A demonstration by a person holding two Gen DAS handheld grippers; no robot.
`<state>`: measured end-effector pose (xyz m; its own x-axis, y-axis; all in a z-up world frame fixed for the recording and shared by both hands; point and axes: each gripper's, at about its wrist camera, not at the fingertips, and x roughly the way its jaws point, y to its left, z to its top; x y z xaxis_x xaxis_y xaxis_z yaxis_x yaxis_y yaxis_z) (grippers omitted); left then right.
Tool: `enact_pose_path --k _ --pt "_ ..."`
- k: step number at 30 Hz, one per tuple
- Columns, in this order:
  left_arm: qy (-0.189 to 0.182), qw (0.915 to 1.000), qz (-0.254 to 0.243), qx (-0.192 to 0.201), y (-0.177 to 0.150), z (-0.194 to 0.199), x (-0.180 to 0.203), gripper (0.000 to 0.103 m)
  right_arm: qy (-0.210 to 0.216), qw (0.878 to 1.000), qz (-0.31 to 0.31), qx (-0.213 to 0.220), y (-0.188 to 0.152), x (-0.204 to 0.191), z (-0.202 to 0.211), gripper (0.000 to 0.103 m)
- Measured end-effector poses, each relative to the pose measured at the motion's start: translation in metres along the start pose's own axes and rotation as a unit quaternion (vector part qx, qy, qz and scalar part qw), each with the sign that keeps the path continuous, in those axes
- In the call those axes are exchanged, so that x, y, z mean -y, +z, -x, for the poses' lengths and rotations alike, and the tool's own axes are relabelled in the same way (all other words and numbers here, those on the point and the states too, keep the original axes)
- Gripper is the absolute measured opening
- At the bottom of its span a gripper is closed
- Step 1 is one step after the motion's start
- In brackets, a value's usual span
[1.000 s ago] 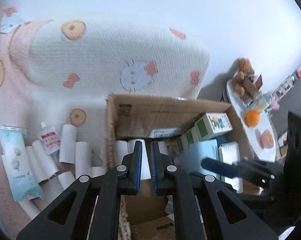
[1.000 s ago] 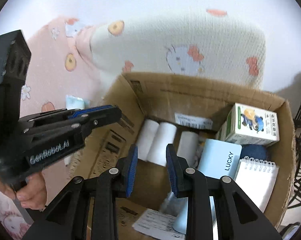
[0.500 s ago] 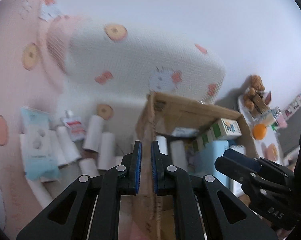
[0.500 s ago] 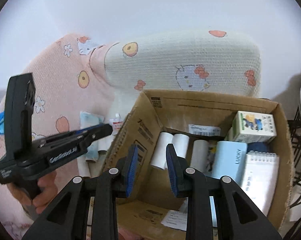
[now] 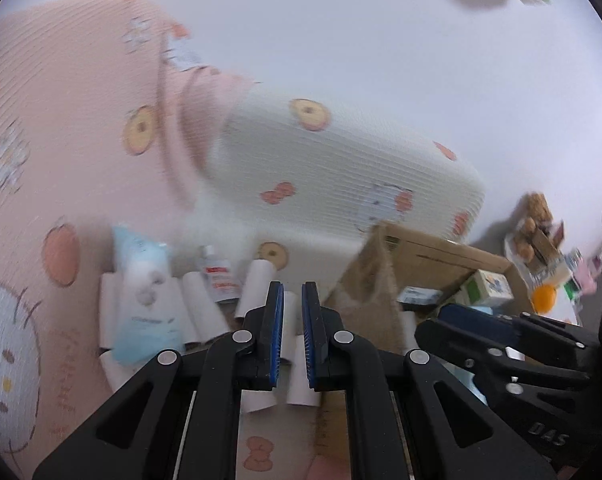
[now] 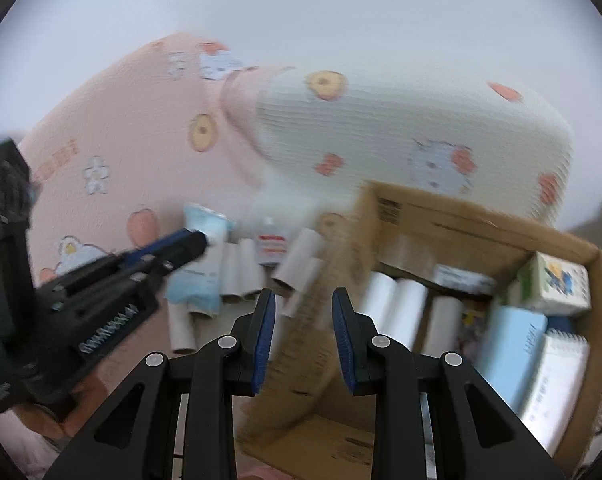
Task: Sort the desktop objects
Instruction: 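Move both tools back from the box to the tube pile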
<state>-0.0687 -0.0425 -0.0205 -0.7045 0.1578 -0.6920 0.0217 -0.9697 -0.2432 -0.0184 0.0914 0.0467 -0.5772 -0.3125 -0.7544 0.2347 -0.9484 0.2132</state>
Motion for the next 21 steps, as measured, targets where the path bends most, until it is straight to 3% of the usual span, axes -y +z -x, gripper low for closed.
enact_pose_path --k 7,12,18,21 --pt "0.022 0.9971 0.059 0.044 -0.014 0.021 -0.052 0.01 0.03 0.998 0.043 0.018 0.006 -0.045 -0.01 0.025" --pt "0.01 0.9961 0.08 0.035 -0.025 0.012 -0.075 0.01 0.051 0.996 0.074 0.016 0.01 -0.076 -0.023 0.025" --pt "0.02 0.9958 0.087 0.022 -0.043 -0.012 -0.096 0.01 0.042 0.992 0.117 0.0 0.006 -0.108 -0.051 0.025" --pt "-0.004 0.9953 0.094 0.02 -0.046 -0.021 -0.106 0.01 0.01 0.994 0.11 -0.001 0.006 -0.113 -0.068 0.025"
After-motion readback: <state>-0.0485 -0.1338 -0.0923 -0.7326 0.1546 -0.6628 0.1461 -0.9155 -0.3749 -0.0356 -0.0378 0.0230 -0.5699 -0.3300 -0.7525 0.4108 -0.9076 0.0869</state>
